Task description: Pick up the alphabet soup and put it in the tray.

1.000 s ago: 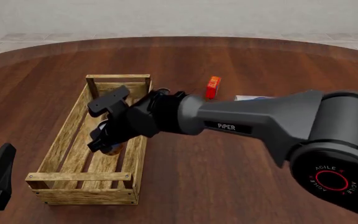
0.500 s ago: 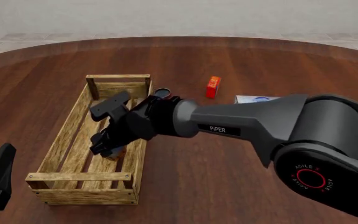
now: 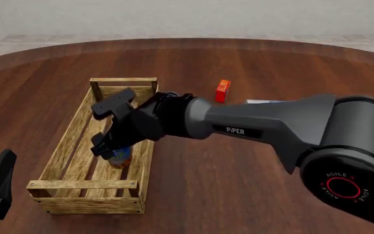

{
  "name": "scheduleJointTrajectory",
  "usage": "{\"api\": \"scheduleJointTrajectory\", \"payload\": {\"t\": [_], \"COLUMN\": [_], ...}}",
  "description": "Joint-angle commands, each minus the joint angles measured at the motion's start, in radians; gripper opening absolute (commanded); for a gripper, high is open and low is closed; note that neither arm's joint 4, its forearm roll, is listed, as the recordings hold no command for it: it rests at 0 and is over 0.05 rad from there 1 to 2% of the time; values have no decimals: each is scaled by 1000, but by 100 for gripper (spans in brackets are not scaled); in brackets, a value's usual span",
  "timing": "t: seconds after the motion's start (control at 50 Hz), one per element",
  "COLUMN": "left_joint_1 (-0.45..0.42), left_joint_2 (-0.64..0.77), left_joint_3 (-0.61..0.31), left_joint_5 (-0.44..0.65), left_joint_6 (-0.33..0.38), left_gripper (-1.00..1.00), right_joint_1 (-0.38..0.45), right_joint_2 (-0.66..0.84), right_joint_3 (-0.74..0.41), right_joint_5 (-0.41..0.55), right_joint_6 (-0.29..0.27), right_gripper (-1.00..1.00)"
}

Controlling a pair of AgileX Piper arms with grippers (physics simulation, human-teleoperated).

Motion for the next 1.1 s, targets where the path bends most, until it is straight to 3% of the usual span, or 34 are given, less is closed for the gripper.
{"api": "scheduleJointTrajectory", "payload": {"t": [0.02, 0.64, 0.86, 1.1], "left_joint_1": [0, 0, 0, 0], "left_joint_2": [0, 0, 0, 0], "left_joint_3": [2, -2, -1, -1], "left_joint_5": [-2, 2, 2, 1], "left_joint_6": [0, 0, 0, 0], "left_gripper": [100, 100, 100, 100], "right_joint_1": [13, 18, -14, -91], "right_joint_2": [-63, -434, -626, -922], "right_joint_3": [26, 226, 364, 596], "right_joint_5": [14, 94, 94, 70], "right_joint_6": [-8, -64, -70, -42], "right_gripper": [100, 100, 100, 100]}}
